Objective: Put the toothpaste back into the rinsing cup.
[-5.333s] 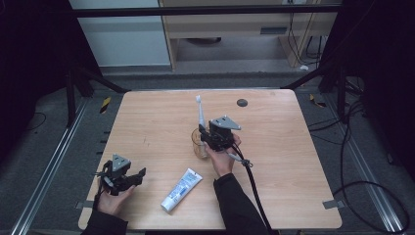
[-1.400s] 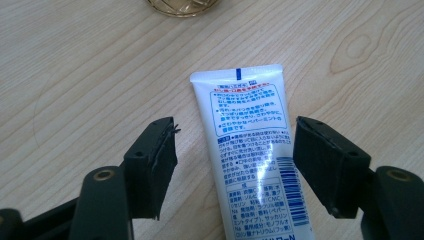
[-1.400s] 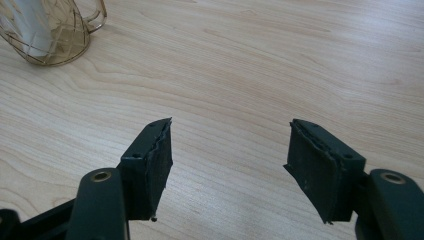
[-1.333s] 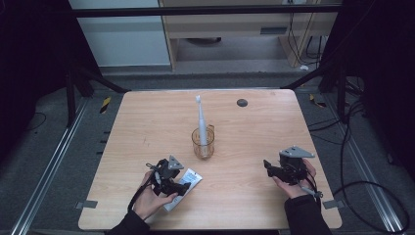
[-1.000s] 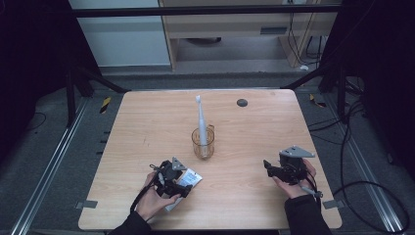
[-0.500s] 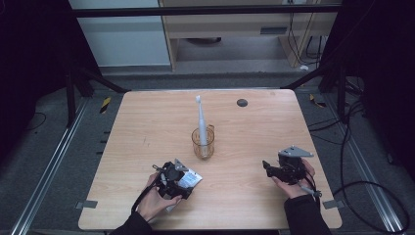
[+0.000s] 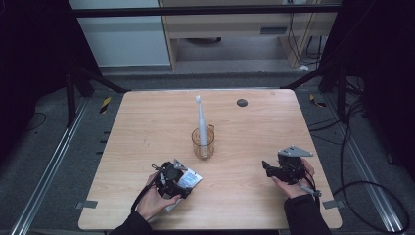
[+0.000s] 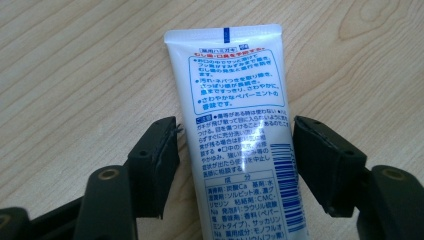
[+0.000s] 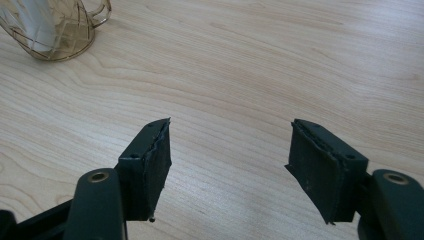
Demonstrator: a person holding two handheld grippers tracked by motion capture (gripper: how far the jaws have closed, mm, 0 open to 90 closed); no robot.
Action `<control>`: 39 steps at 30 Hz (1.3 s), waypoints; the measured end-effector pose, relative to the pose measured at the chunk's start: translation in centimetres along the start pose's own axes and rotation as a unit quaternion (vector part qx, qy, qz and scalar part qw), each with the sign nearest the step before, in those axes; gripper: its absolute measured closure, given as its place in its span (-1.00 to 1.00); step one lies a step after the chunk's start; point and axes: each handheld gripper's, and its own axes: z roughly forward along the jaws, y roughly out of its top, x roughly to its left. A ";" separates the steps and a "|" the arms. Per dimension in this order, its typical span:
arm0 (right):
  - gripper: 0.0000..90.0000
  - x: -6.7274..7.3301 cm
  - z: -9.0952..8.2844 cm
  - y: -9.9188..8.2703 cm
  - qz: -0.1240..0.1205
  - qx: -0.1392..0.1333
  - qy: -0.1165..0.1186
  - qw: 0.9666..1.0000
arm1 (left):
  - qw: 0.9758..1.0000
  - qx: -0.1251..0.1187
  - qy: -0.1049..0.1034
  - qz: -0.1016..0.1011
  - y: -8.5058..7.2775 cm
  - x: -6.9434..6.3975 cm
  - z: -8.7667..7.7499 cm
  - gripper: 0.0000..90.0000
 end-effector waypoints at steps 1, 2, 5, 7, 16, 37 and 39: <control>-0.26 0.0 0.0 0.0 0.001 0.000 0.001 1.000 | 1.000 0.001 -0.001 0.001 0.0 0.0 0.0 -0.18; -0.26 0.0 0.0 0.0 0.000 0.000 0.001 1.000 | 1.000 0.002 -0.001 0.000 0.0 0.0 0.1 -0.16; -0.26 0.1 0.0 0.0 -0.004 0.001 -0.003 1.000 | 1.000 0.007 0.004 0.006 0.2 -0.2 0.2 -0.16; -0.26 0.2 0.1 0.0 -0.008 0.001 -0.004 1.000 | 1.000 0.012 0.008 0.007 0.3 -0.3 0.2 -0.16; -0.26 0.3 0.2 0.0 -0.009 0.004 -0.002 1.000 | 1.000 0.022 0.013 0.003 0.7 -0.4 0.2 -0.08; -0.24 0.1 0.2 0.0 -0.006 0.003 -0.005 1.000 | 1.000 0.000 0.000 -0.006 0.4 -0.1 -1.0 0.50; -0.24 0.1 0.2 0.0 -0.005 0.003 -0.006 1.000 | 1.000 -0.002 0.001 -0.006 0.4 0.0 -1.1 0.50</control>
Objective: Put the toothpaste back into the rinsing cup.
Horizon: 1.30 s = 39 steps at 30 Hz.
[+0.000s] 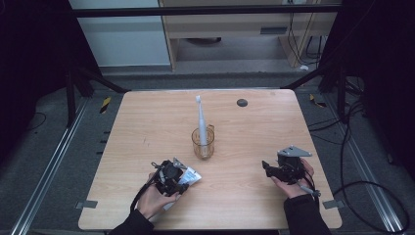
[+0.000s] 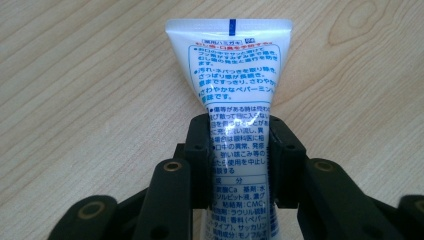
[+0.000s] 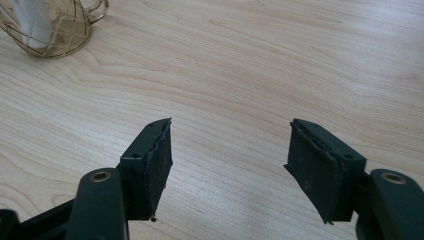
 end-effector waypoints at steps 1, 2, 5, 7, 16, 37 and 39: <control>-0.24 0.0 -0.1 0.0 0.004 0.001 0.003 1.000 | 1.000 0.000 0.000 0.000 0.0 0.0 0.0 0.51; -0.24 0.0 0.0 0.0 -0.001 -0.002 0.000 1.000 | 1.000 0.001 0.000 0.000 0.0 0.0 0.0 0.51; -0.24 0.0 -0.1 0.0 0.000 -0.001 0.000 1.000 | 1.000 -0.001 -0.001 0.000 0.0 0.0 0.0 0.51; -0.24 0.0 -0.1 0.0 -0.001 -0.001 0.000 1.000 | 1.000 -0.002 -0.003 0.000 0.0 0.0 -0.1 0.51; -0.24 -0.1 -0.1 0.0 -0.001 -0.002 -0.002 1.000 | 0.999 -0.038 0.000 -0.004 -0.1 -0.1 -1.0 0.52; -0.25 -0.2 -0.2 0.0 -0.001 -0.009 -0.008 1.000 | 0.986 -0.161 0.030 -0.026 -0.3 0.8 -4.8 0.53; -0.25 -0.2 -0.2 0.0 -0.001 -0.011 -0.008 1.000 | 0.985 -0.168 0.033 -0.026 -0.2 0.9 -5.1 0.53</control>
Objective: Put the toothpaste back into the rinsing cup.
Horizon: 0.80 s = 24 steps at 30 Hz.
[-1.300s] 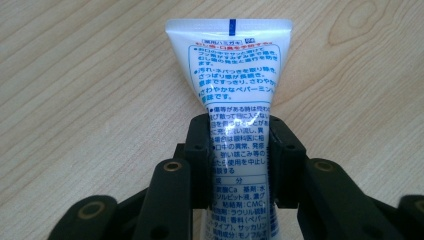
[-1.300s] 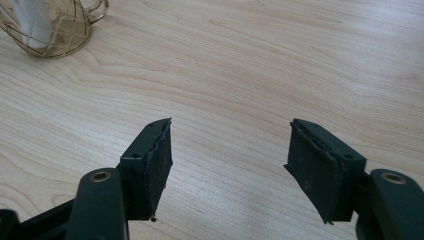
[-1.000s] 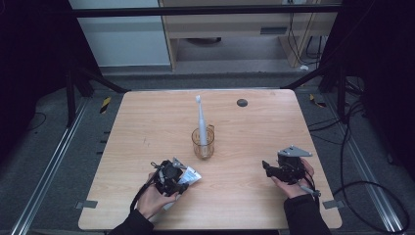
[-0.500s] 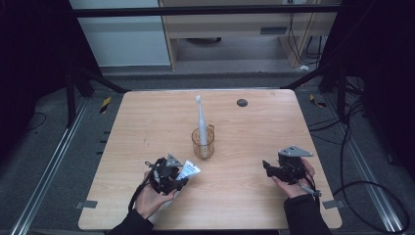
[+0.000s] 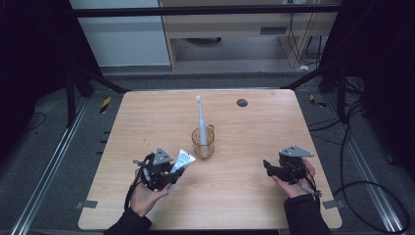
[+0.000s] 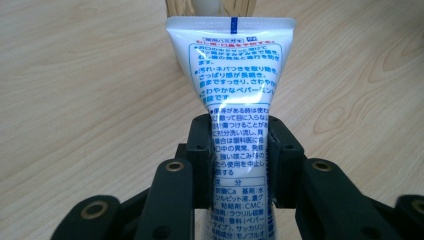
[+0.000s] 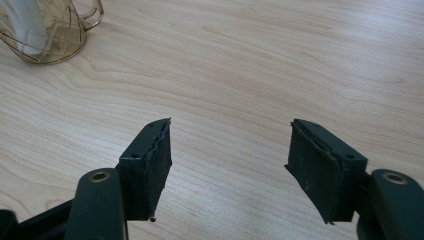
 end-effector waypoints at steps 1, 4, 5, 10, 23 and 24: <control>-0.25 0.0 0.0 0.0 0.000 0.000 0.000 1.000 | 1.000 -0.001 0.001 -0.001 0.1 0.1 -0.1 0.53; -0.25 0.1 0.1 0.0 0.000 0.001 -0.001 1.000 | 1.000 -0.009 0.007 -0.001 0.4 0.4 -0.4 0.53; -0.25 0.1 0.1 0.0 0.002 0.002 -0.001 1.000 | 1.000 -0.014 0.009 -0.002 0.6 0.6 -0.5 0.53; -0.26 0.1 0.0 0.0 -0.001 -0.002 -0.002 1.000 | 0.999 -0.042 0.016 -0.009 1.6 1.0 -1.3 0.53; -0.30 0.1 0.0 0.0 -0.004 -0.008 -0.009 1.000 | 0.994 -0.106 0.028 -0.018 4.6 1.5 -1.9 0.53; -0.31 0.1 0.0 -0.1 -0.004 -0.008 -0.009 1.000 | 0.993 -0.110 0.028 -0.018 4.9 1.5 -1.8 0.53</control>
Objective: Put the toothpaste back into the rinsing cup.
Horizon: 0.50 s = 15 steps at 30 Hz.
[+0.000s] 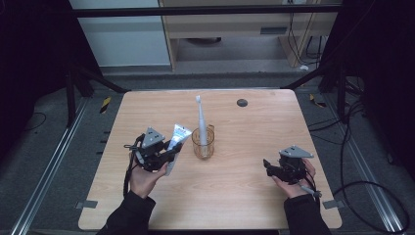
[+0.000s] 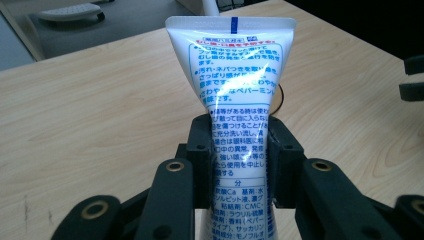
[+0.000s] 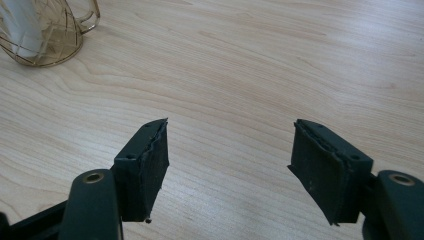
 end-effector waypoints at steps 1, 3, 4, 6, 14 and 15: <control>-0.31 0.0 0.0 0.0 -0.001 0.000 0.000 1.000 | 1.000 -0.005 0.000 -0.001 0.2 0.0 0.1 0.53; -0.32 0.0 0.0 0.0 0.000 -0.001 0.000 1.000 | 1.000 -0.013 0.001 -0.003 0.7 -0.1 0.4 0.53; -0.32 0.0 0.0 0.0 0.002 0.000 0.000 1.000 | 1.000 -0.018 0.000 -0.004 0.9 -0.2 0.5 0.53; -0.32 -0.1 0.1 -0.1 -0.001 0.000 0.000 1.000 | 1.000 -0.025 -0.001 -0.002 1.3 -0.2 0.7 0.53; -0.33 -0.1 0.1 -0.1 0.002 0.001 0.000 1.000 | 0.999 -0.041 -0.007 0.000 2.5 -0.2 2.0 0.53; -0.33 -0.1 0.1 -0.2 0.001 0.001 -0.001 1.000 | 0.999 -0.043 -0.007 0.000 2.7 -0.2 2.2 0.53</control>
